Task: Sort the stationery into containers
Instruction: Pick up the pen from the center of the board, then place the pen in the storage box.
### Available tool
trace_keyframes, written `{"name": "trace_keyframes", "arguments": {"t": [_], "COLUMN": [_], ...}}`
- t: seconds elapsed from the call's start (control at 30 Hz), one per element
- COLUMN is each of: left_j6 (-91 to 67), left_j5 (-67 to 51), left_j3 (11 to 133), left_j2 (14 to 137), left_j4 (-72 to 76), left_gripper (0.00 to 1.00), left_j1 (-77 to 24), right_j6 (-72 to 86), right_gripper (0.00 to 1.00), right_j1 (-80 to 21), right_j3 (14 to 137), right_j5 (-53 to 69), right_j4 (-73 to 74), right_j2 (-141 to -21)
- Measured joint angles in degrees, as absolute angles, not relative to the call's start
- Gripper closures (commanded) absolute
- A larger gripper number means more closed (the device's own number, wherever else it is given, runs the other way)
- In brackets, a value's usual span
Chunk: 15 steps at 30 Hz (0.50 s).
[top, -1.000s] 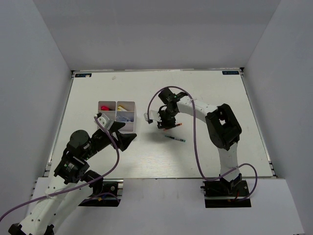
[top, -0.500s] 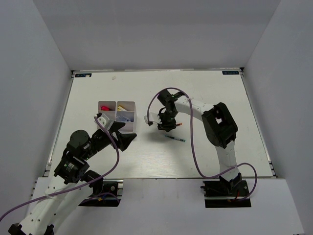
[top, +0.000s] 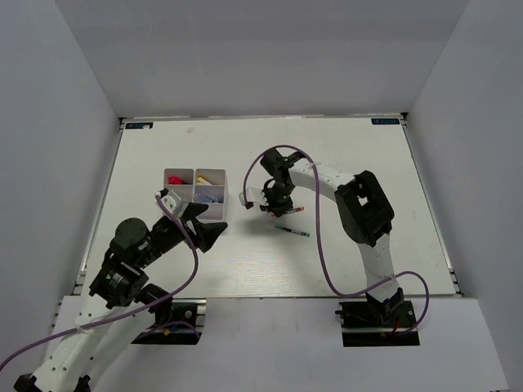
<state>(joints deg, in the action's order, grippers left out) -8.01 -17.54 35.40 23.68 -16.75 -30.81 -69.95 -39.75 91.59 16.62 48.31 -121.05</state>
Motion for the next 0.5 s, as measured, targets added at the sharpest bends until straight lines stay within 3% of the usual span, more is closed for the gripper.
{"name": "trace_keyframes", "arguments": {"t": [0.2, 0.5], "left_j6": [-8.0, -7.9], "left_j5": [-17.8, -22.6], "left_j3": [35.4, 35.4], "left_j2": [21.8, 17.2], "left_j4": [-16.7, -14.3], "left_gripper": [0.16, 0.16], "left_j1": [-30.8, -30.8], "right_j6": [-67.9, -59.1], "right_gripper": [1.0, 1.0], "right_j1": [-40.0, -42.8], "right_j3": [100.5, 115.7], "right_j5": [21.7, 40.5], "right_j4": [54.8, 55.4], "right_j2": [-122.3, -119.0]}}
